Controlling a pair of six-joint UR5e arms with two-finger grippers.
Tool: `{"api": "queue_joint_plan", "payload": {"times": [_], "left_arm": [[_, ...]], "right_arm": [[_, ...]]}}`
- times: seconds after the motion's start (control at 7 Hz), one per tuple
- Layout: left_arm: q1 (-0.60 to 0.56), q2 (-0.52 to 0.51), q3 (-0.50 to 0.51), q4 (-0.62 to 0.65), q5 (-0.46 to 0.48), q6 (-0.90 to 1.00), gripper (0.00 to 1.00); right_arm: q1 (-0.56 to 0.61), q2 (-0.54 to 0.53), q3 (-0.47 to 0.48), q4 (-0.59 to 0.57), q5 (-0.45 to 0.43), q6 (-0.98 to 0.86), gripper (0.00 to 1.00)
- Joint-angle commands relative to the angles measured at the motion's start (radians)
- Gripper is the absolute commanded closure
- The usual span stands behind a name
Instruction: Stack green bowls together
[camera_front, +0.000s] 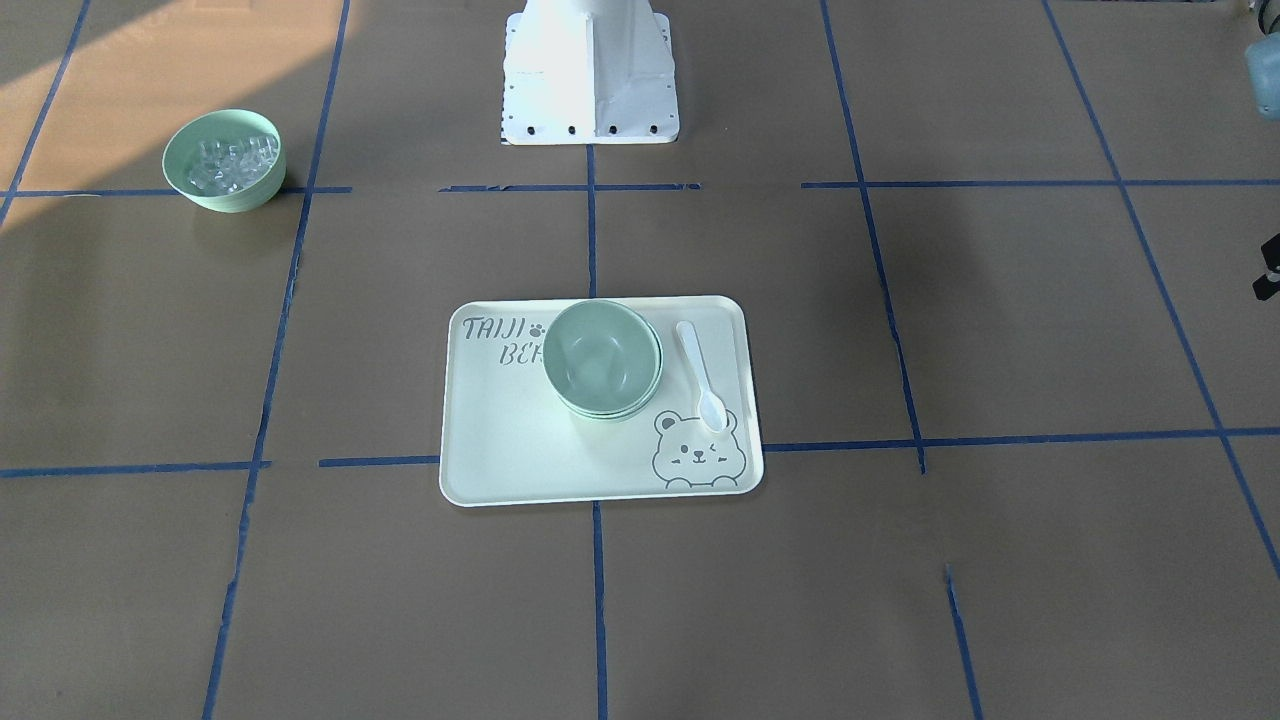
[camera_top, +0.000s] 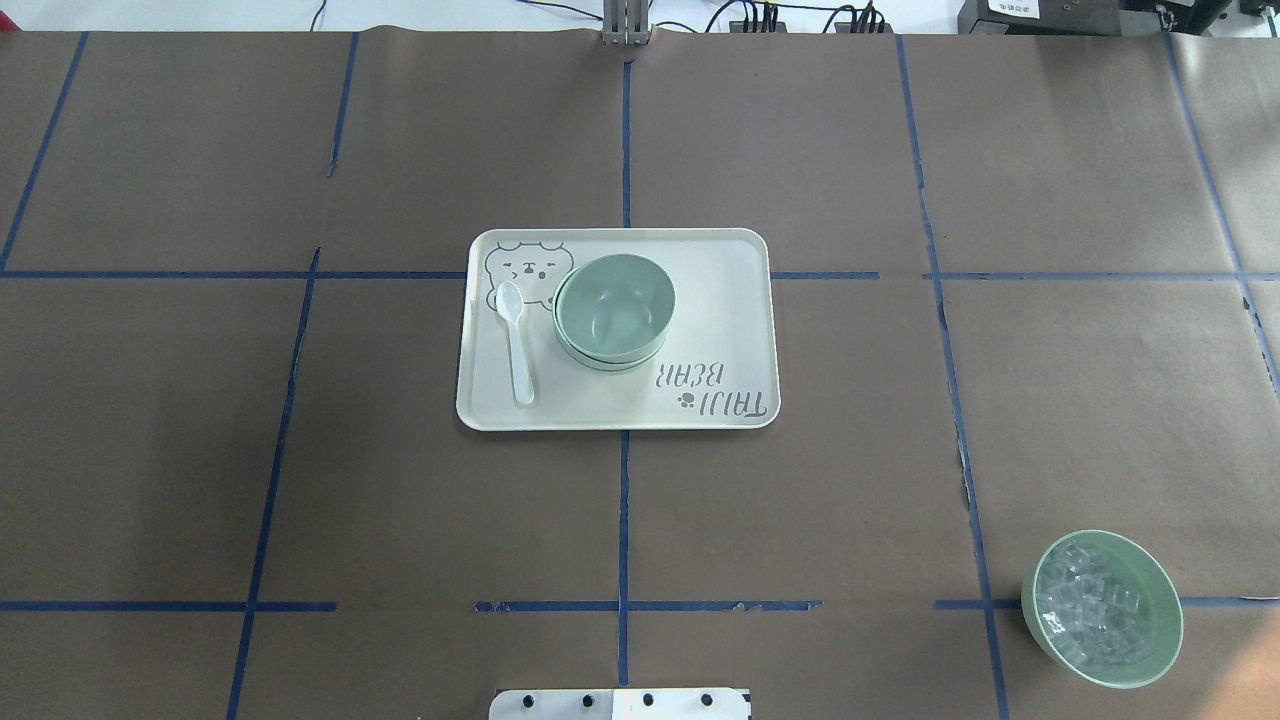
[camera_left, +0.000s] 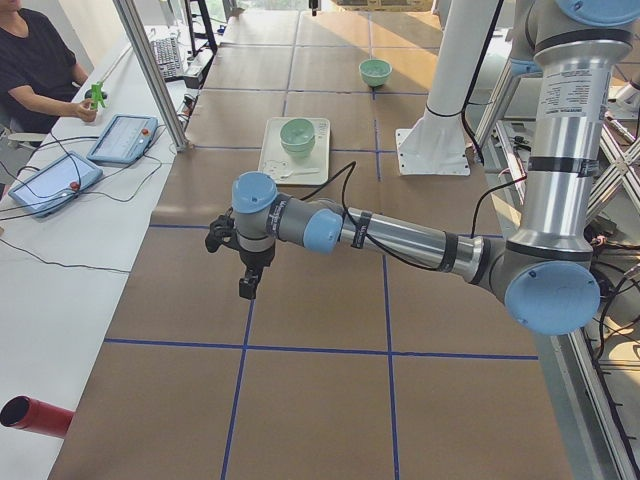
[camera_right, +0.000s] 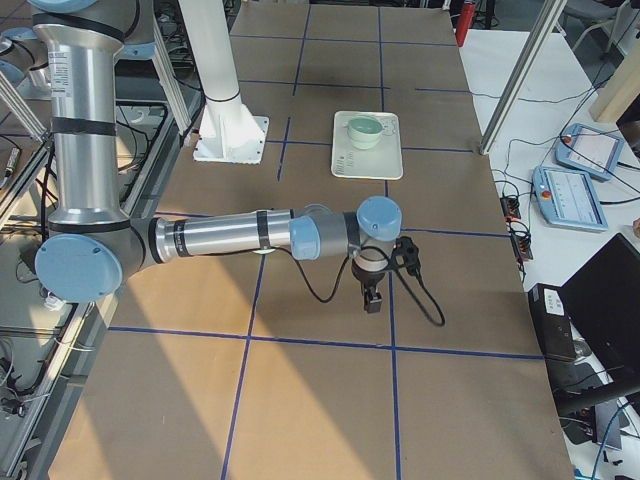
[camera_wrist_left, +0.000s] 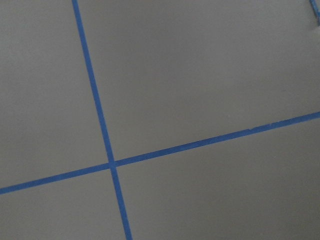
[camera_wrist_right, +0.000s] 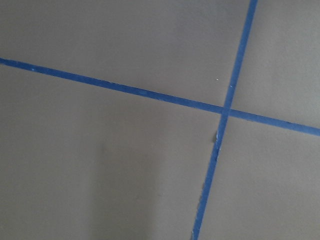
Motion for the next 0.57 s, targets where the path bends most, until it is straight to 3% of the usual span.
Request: {"api": "queue_joint_plan", "payload": {"times": [0.0,0.43], "left_arm": [[-0.05,0.074,0.018,0.0,-0.074,0.04,0.0],[-0.076,0.106,0.049,0.003,-0.074,0.039,0.0]], "right_arm": [[0.055,0.001,-0.058,0.003,0.016,-0.055,0.0],[0.055,0.004,-0.052,0.006,0.005,-0.004,0.0]]}}
